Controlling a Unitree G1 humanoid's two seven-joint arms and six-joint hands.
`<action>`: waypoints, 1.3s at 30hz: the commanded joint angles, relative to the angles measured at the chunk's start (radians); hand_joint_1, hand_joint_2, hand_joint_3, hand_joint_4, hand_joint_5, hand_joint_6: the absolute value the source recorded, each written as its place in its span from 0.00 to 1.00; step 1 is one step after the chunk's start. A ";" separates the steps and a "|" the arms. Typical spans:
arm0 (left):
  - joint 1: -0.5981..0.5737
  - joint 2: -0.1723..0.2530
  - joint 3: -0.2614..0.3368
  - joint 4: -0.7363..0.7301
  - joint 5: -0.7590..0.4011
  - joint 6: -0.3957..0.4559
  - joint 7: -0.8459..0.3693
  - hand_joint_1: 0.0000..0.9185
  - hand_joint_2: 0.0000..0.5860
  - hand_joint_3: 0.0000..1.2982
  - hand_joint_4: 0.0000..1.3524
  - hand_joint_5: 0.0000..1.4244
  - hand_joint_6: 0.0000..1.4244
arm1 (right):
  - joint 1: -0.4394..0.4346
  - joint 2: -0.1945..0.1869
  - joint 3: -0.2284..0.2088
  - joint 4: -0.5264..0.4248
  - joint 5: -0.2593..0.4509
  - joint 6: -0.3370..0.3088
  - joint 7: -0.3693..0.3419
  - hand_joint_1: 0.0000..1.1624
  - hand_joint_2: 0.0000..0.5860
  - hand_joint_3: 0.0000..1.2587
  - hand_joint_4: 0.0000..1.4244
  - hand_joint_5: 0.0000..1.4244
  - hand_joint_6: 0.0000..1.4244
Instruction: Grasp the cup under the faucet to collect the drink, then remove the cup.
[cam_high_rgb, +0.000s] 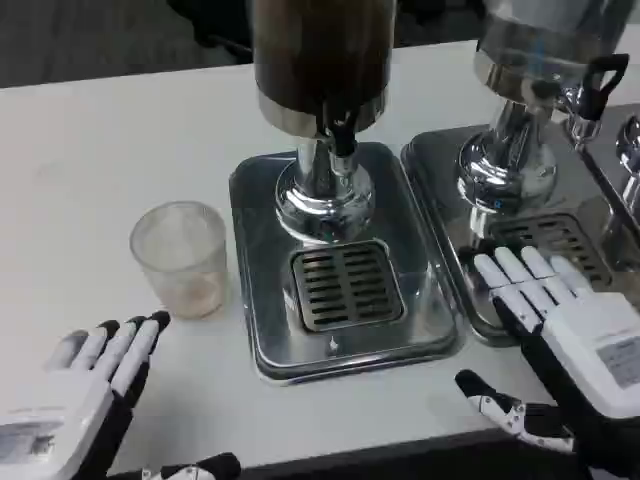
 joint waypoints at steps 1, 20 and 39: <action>0.000 0.019 -0.010 -0.001 -0.014 -0.011 0.011 0.00 0.11 0.00 0.00 0.00 0.00 | -0.007 0.004 0.004 0.002 0.012 0.006 -0.011 0.48 0.62 0.02 0.00 0.00 0.02; -0.027 0.026 0.008 0.106 -0.105 -0.161 0.194 0.00 0.06 0.00 0.00 0.00 0.00 | -0.022 0.033 0.005 0.009 0.053 0.010 -0.009 0.47 0.63 0.05 0.00 0.00 0.02; -0.366 0.055 0.001 0.586 -0.223 -0.368 0.448 0.00 0.01 0.00 0.00 0.00 0.00 | -0.066 0.129 0.043 0.003 0.061 0.045 -0.021 0.47 0.63 0.08 0.00 0.00 0.05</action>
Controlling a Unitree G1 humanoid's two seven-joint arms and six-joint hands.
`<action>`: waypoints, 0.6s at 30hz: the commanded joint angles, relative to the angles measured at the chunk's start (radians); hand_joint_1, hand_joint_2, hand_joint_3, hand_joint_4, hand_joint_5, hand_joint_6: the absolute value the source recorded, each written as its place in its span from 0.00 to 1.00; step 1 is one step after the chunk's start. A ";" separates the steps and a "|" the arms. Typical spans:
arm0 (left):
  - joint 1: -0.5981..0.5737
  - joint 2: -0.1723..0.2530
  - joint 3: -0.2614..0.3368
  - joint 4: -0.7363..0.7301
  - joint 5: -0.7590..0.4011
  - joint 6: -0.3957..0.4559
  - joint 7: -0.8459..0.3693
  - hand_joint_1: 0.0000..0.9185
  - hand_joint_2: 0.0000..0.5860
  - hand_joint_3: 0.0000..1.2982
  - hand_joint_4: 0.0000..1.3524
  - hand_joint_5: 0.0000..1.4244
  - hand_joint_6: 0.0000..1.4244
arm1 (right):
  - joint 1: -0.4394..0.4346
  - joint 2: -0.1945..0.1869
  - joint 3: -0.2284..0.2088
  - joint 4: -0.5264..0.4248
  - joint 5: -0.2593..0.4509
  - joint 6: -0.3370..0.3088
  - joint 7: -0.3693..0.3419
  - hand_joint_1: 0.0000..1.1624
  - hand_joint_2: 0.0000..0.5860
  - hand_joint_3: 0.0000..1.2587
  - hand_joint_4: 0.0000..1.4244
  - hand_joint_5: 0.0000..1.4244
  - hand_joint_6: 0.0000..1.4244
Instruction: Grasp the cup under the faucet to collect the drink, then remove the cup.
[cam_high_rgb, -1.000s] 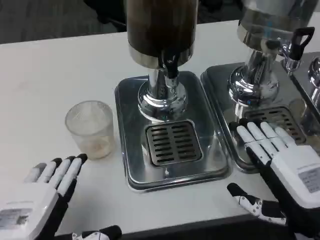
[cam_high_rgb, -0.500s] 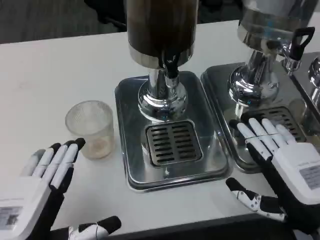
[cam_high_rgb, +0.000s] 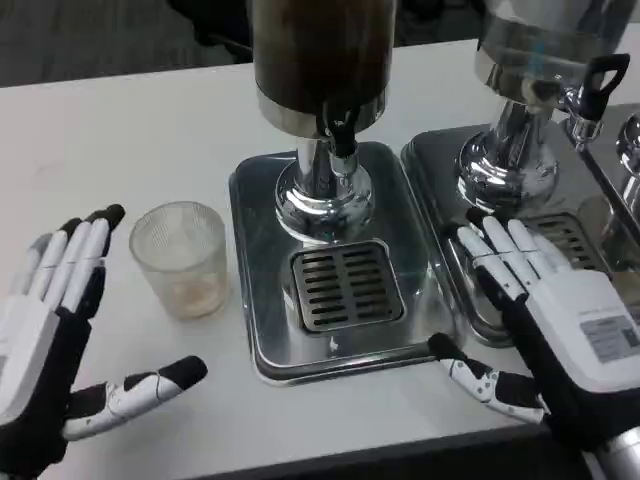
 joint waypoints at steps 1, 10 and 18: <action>-0.078 0.018 -0.007 0.136 -0.040 -0.047 0.050 0.00 0.01 0.00 0.00 0.00 0.00 | -0.009 0.024 0.014 0.000 0.006 0.012 -0.023 0.47 0.63 0.08 0.00 0.00 0.05; -0.313 0.026 -0.029 0.479 -0.133 -0.164 0.115 0.09 0.01 0.00 0.00 0.03 0.06 | -0.021 0.058 0.028 0.014 0.007 0.014 -0.055 0.46 0.64 0.09 0.03 0.00 0.06; -0.457 0.050 -0.098 0.693 -0.163 -0.198 0.075 0.13 0.00 0.00 0.00 0.06 0.09 | -0.035 0.070 0.044 0.022 0.008 0.008 -0.077 0.47 0.65 0.10 0.03 0.00 0.07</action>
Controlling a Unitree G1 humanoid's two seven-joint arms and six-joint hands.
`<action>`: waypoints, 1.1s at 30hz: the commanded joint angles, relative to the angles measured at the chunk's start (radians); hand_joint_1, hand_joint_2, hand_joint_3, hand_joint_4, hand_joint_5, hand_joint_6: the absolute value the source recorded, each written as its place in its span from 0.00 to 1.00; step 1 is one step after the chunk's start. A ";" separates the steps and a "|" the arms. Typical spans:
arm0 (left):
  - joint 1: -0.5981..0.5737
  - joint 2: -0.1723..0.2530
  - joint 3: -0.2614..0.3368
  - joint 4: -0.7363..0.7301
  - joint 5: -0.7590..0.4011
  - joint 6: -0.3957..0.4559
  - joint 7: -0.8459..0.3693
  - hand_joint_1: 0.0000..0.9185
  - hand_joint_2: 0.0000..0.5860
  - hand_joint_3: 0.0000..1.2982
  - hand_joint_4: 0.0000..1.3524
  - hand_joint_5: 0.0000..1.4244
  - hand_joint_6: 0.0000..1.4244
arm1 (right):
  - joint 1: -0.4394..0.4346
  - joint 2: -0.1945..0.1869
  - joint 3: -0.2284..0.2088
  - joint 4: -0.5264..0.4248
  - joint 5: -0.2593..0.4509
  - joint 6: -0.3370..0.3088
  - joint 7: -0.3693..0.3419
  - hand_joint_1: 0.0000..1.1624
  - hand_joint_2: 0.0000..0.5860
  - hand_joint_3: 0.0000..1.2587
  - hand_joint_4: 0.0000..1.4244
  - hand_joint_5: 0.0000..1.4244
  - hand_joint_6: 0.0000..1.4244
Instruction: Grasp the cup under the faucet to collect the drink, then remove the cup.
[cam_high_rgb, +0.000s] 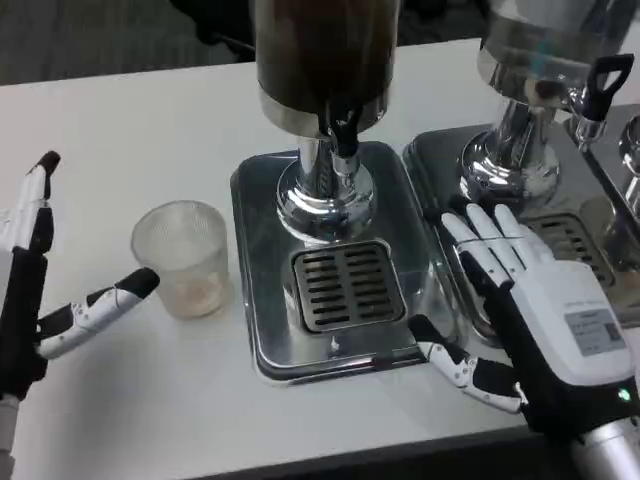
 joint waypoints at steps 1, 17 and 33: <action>-0.060 0.023 -0.044 0.098 -0.012 -0.023 -0.020 0.13 0.00 0.00 0.00 0.06 0.09 | -0.013 0.007 0.011 0.015 0.007 -0.003 -0.026 0.47 0.65 0.10 0.04 0.00 0.07; -0.197 0.055 -0.162 0.316 -0.005 -0.029 -0.046 0.16 0.00 0.00 0.00 0.12 0.14 | -0.044 0.010 0.034 0.025 0.016 -0.025 -0.052 0.48 0.65 0.12 0.05 0.00 0.10; -0.303 0.029 -0.199 0.421 -0.034 -0.027 -0.162 0.16 0.00 0.00 0.00 0.16 0.16 | -0.040 0.005 0.033 0.011 0.023 -0.026 -0.044 0.48 0.65 0.12 0.05 0.02 0.12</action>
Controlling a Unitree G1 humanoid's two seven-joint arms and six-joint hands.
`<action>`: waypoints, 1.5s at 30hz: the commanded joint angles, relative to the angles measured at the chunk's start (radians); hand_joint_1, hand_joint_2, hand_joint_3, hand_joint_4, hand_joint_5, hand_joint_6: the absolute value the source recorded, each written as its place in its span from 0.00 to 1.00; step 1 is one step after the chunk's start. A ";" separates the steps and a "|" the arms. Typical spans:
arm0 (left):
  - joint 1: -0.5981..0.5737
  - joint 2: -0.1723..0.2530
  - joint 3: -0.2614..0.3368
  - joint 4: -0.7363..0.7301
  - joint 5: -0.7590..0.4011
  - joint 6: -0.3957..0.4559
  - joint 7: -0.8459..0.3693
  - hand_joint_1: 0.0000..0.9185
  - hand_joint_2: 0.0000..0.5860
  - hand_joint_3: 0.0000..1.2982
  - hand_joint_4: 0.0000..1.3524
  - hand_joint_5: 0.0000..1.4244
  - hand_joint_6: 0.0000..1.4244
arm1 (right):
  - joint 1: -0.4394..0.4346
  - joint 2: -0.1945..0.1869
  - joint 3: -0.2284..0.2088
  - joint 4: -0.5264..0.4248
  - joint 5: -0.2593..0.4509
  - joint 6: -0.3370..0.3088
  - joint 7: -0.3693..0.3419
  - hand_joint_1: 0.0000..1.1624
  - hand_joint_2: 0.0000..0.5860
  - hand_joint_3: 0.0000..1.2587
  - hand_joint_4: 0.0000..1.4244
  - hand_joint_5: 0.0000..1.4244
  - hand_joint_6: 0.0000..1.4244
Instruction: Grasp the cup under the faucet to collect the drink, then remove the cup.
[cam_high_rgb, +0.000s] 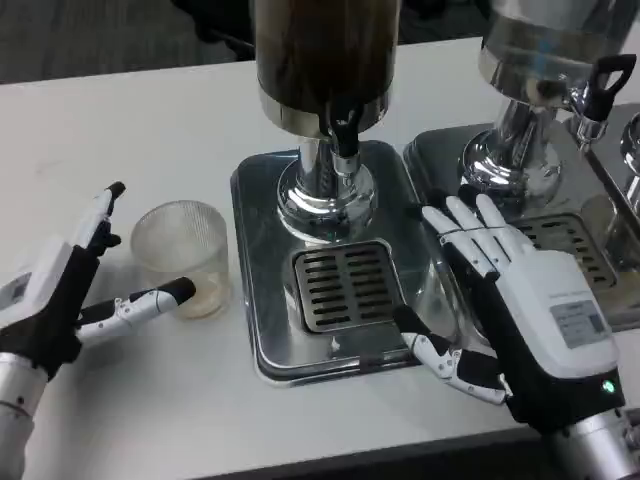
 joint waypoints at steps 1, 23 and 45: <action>-0.037 -0.009 -0.014 0.024 -0.025 -0.002 -0.036 0.16 0.00 0.00 0.00 0.16 0.16 | 0.003 -0.004 -0.003 -0.017 0.014 -0.007 -0.008 0.48 0.65 0.12 0.05 0.02 0.12; -0.096 -0.052 -0.078 0.049 -0.027 0.026 -0.059 0.22 0.03 0.00 0.00 0.20 0.18 | 0.038 -0.017 -0.017 -0.049 0.032 0.005 0.009 0.48 0.65 0.13 0.06 0.03 0.13; -0.100 -0.083 -0.122 0.046 -0.019 0.036 0.012 0.46 0.18 0.12 0.15 0.36 0.39 | 0.063 -0.022 -0.029 -0.074 0.065 0.002 0.041 0.48 0.65 0.14 0.09 0.04 0.14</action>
